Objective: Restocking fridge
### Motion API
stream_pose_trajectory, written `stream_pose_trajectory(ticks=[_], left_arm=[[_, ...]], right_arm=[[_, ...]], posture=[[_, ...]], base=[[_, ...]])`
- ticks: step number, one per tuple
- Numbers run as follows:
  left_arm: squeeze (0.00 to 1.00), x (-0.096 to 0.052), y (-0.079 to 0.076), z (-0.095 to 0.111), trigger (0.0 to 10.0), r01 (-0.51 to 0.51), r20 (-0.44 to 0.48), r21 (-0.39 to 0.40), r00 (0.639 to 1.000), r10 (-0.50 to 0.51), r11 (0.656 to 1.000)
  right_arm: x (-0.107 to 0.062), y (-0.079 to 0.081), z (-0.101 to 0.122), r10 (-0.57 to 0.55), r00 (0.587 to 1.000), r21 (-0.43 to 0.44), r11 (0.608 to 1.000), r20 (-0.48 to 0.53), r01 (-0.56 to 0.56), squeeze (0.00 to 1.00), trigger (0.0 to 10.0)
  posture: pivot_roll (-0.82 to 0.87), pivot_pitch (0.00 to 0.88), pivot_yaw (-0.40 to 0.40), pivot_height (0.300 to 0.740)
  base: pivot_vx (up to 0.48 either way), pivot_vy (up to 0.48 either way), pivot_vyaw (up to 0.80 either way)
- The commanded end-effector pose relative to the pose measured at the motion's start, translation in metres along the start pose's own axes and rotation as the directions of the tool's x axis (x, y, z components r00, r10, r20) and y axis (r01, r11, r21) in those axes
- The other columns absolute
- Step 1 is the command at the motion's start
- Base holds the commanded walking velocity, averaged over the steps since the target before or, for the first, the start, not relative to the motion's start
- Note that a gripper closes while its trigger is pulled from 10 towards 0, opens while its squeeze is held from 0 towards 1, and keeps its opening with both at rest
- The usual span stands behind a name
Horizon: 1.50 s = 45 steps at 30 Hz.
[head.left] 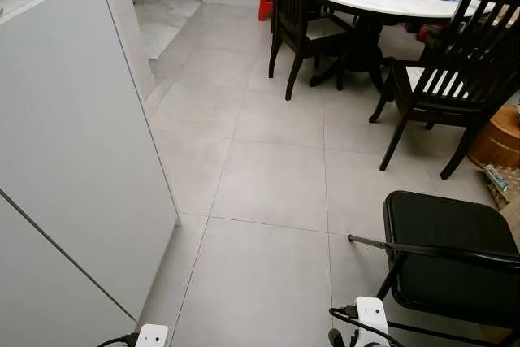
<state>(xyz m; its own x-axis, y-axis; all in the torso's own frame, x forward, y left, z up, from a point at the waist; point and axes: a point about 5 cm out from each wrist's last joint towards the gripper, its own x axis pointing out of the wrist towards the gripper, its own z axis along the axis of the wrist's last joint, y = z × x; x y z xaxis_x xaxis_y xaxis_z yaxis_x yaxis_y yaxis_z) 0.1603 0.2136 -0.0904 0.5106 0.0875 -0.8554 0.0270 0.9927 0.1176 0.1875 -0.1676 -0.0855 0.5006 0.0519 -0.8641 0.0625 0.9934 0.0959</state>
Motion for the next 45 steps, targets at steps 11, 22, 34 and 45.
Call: stream_pose_trajectory(ticks=[11,22,34,45], left_arm=[[0.0,0.0,0.008,0.003,10.0,-0.011,0.002,0.01,1.0,0.011,1.0],[0.0,0.0,0.008,0.004,10.0,-0.01,0.011,0.017,1.0,0.01,1.0],[0.0,0.0,0.008,0.004,10.0,-0.008,0.004,0.027,1.0,0.007,1.0],[0.0,0.0,0.008,0.004,10.0,-0.011,0.001,0.026,1.0,0.011,1.0]], right_arm=[[0.0,0.0,0.002,0.016,1.0,-0.009,1.0,0.007,-0.016,0.0,10.0],[0.0,0.001,0.002,0.029,1.0,-0.01,1.0,0.004,-0.029,0.0,10.0],[0.0,0.001,0.002,0.036,0.999,-0.014,0.999,0.002,-0.036,0.0,10.0],[0.0,0.001,0.002,0.041,0.999,-0.014,0.999,0.0,-0.041,0.0,10.0]], posture=[[0.07,0.0,-0.064,0.74],[0.07,0.0,-0.063,0.74],[0.07,0.0,-0.065,0.74],[0.07,0.0,-0.067,0.74]], base=[[0.0,0.0,0.8],[0.0,0.0,0.8],[0.0,0.0,0.8],[0.0,0.0,0.8]])
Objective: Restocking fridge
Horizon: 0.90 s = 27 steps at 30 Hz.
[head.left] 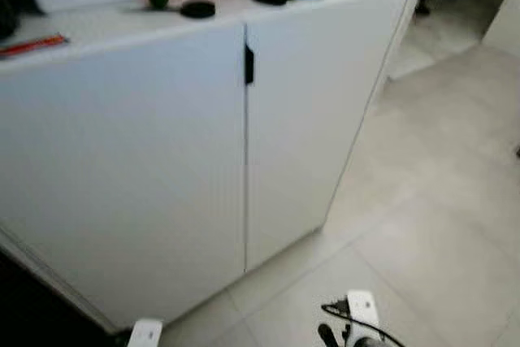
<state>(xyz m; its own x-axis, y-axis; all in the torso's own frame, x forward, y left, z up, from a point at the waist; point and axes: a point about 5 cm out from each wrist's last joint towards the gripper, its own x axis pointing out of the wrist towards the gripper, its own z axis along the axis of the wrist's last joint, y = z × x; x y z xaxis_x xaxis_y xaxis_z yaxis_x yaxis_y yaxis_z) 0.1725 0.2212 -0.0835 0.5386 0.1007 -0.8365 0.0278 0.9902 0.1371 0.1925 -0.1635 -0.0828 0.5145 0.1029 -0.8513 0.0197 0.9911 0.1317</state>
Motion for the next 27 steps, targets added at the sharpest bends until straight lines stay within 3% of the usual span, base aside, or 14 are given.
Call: stream_pose_trajectory(ticks=[1,15,27], left_arm=[[0.0,-0.001,-0.001,-0.01,10.0,0.006,-0.031,0.015,0.999,-0.006,1.0],[0.0,-0.002,0.001,-0.011,10.0,-0.001,-0.041,0.015,0.999,0.001,1.0],[0.0,-0.005,0.001,-0.026,10.0,-0.006,-0.075,0.01,0.997,0.007,1.0]], right_arm=[[-0.001,-0.004,-0.003,-0.012,1.0,0.005,1.0,-0.013,0.012,0.0,10.0],[0.0,-0.001,-0.005,-0.005,1.0,0.009,1.0,-0.015,0.005,0.0,10.0],[-0.003,-0.005,-0.022,-0.009,0.999,0.002,1.0,-0.052,0.01,0.0,10.0]], posture=[[0.07,0.0,-0.067,0.74],[0.07,0.0,-0.048,0.74],[0.07,0.0,-0.049,0.74]], base=[[0.0,0.0,0.8],[0.0,0.0,0.8],[0.0,0.0,0.8]])
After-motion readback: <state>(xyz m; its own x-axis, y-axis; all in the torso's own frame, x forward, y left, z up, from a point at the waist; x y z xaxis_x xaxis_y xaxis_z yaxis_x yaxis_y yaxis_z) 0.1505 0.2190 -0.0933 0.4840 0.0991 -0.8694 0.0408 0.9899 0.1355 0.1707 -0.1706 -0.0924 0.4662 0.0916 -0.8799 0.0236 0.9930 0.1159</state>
